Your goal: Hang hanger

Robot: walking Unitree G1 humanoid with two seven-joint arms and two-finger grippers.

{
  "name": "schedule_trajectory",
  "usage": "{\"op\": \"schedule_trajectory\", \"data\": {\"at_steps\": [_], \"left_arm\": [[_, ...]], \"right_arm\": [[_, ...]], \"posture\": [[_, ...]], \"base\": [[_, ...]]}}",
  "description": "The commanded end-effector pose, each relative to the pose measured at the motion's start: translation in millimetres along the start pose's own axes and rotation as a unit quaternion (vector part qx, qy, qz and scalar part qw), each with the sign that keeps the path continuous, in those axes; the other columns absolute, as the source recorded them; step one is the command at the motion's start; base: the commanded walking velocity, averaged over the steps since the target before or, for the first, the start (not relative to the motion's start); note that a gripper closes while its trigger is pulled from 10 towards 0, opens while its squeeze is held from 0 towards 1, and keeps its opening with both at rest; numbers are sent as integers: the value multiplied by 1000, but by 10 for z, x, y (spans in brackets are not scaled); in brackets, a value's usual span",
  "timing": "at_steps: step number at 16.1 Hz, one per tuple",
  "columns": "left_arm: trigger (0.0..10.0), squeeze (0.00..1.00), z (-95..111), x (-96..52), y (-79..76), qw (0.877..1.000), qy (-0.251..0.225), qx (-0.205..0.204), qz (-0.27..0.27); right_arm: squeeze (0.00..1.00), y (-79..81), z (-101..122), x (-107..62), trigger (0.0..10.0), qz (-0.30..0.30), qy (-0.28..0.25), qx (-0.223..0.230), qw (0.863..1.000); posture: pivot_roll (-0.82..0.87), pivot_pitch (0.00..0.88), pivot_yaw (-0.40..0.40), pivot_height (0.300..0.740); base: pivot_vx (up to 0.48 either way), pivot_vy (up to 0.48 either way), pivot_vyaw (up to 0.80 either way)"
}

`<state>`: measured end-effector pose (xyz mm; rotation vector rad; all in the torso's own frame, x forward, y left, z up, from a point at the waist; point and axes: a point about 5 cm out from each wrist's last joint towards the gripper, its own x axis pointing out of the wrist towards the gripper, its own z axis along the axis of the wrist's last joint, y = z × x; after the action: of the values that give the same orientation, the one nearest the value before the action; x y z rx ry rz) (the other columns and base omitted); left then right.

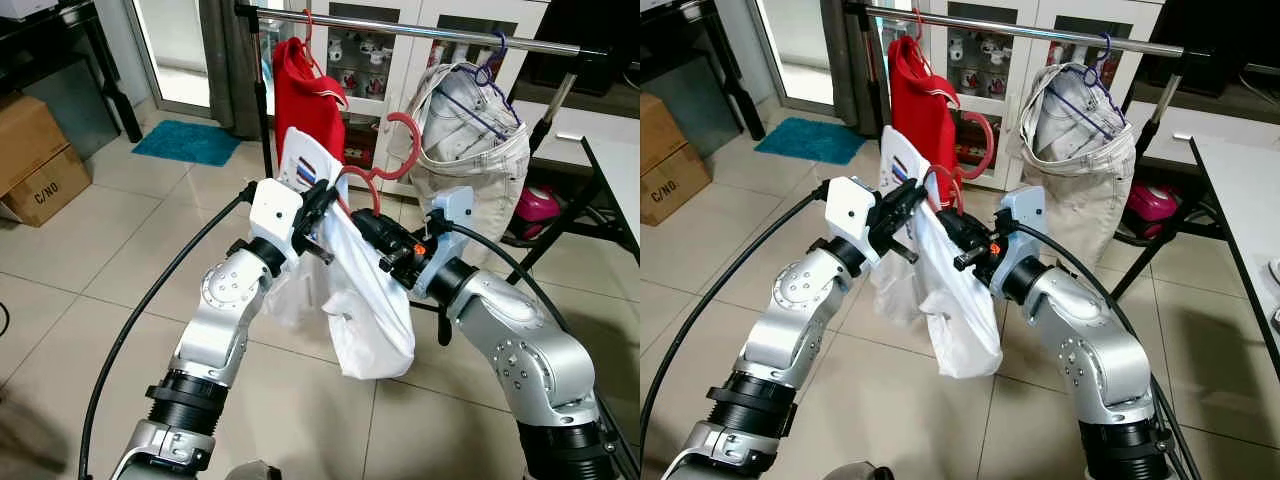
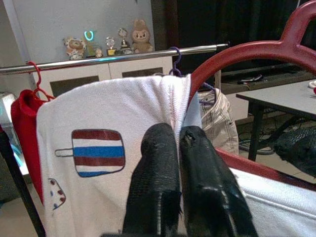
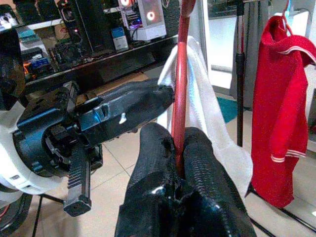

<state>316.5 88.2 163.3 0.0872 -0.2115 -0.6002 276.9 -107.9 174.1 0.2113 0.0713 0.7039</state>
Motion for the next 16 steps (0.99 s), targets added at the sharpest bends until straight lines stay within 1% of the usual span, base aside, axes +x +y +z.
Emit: {"op": "schedule_trajectory", "data": {"at_steps": [1,4,5,8,9,10,12,13,14,16], "left_arm": [[0,0,0,-3,1,1000,5,-8,-2],[0,0,6,-1,34,1000,3,-15,4],[0,0,34,4,48,1000,-7,-17,9],[0,0,84,0,106,999,-22,-17,31],[0,0,100,-25,198,997,-26,-17,66],[0,0,95,-35,236,996,-24,-19,80],[0,0,64,-71,370,991,-14,-31,129],[0,0,50,-86,409,989,-9,-35,143],[0,0,45,-91,421,988,-7,-36,148],[0,0,-4,-113,433,986,10,-38,160]], "right_arm": [[0,31,144,24,10000,12,-29,-15,999],[0,27,146,21,10000,9,-30,-15,999],[0,13,144,16,10000,2,-31,-14,999],[0,-81,132,9,10000,-40,-29,-11,999],[0,-296,134,-11,10000,-124,-31,-3,992],[0,-359,141,-22,10000,-149,-33,0,988],[0,-546,179,-86,10000,-227,-40,-2,973],[0,-643,194,-138,10000,-269,-45,-4,962],[0,-683,200,-162,10000,-287,-47,-5,957],[0,-823,210,-239,10000,-354,-51,-6,934]], "posture": [[-156,0,4,740],[-158,0,9,740],[-157,0,12,740],[-155,0,11,740],[-152,0,9,740],[-153,0,10,740],[-154,0,10,740],[-152,0,8,740],[-150,0,7,740],[-147,0,4,740]], "base": [[0,0,0],[0,0,0],[0,0,0],[0,0,0],[0,0,0],[0,0,0],[0,0,0],[0,0,0],[0,0,0],[0,0,0]]}}
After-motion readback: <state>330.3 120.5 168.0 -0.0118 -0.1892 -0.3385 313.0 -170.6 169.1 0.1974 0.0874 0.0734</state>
